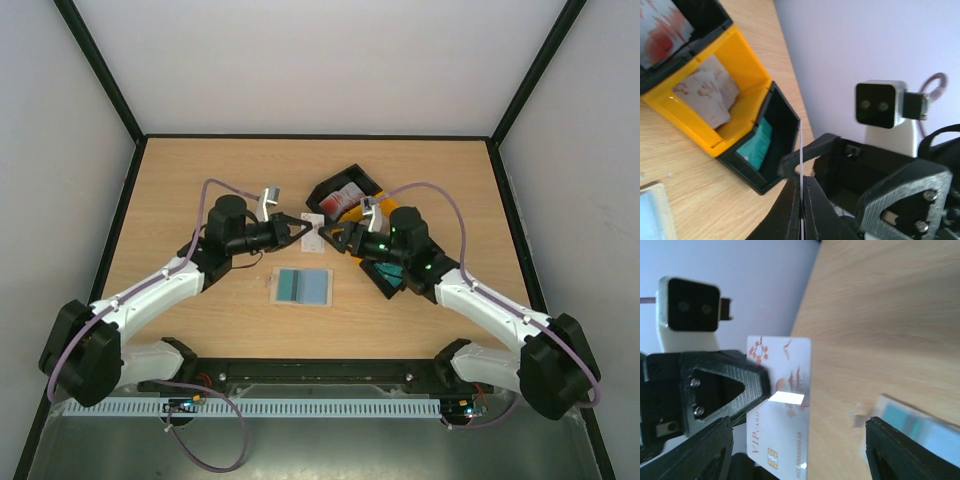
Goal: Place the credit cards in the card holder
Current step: Insert the credit card into the card holder.
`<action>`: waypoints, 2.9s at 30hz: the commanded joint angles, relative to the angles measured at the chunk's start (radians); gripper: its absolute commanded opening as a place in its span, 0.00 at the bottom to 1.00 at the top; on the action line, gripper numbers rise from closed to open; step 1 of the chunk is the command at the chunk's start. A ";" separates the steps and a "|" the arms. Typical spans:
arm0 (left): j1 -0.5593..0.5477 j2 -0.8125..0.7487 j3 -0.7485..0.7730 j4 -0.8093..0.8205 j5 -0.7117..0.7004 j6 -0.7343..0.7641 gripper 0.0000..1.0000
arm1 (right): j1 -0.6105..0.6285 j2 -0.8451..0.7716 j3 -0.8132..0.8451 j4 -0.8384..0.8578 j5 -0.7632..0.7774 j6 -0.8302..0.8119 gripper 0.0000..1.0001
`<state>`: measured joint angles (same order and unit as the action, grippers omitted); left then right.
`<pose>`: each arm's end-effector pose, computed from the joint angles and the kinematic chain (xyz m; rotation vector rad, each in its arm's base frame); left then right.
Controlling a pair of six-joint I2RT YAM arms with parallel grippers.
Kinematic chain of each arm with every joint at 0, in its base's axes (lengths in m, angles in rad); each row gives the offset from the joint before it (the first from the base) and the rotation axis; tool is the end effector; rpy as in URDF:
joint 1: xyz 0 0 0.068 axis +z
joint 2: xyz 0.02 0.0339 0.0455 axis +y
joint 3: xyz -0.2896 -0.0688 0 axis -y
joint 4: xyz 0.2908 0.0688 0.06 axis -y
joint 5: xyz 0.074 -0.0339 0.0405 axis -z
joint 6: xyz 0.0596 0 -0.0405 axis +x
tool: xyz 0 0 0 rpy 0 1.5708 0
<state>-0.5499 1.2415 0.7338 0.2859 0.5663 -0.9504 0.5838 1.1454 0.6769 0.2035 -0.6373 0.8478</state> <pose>0.2654 -0.2002 0.2713 0.0582 2.0533 -1.5165 0.2347 0.1975 0.2676 -0.2406 2.0806 1.5247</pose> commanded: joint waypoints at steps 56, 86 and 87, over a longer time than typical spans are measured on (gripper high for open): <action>-0.095 -0.119 -0.263 -0.334 -0.361 0.215 0.42 | 0.334 0.393 -0.189 0.355 0.464 0.267 0.02; -0.152 0.079 -0.261 -0.432 -0.590 0.166 0.50 | 0.334 0.526 -0.180 0.302 0.417 0.327 0.02; -0.152 0.081 -0.263 -0.432 -0.591 0.164 0.49 | 0.334 0.517 -0.178 0.282 0.433 0.325 0.02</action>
<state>-0.6975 1.2942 0.4816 -0.1169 0.0109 -0.7712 0.9165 1.6737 0.4965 0.6186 -0.2443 1.2022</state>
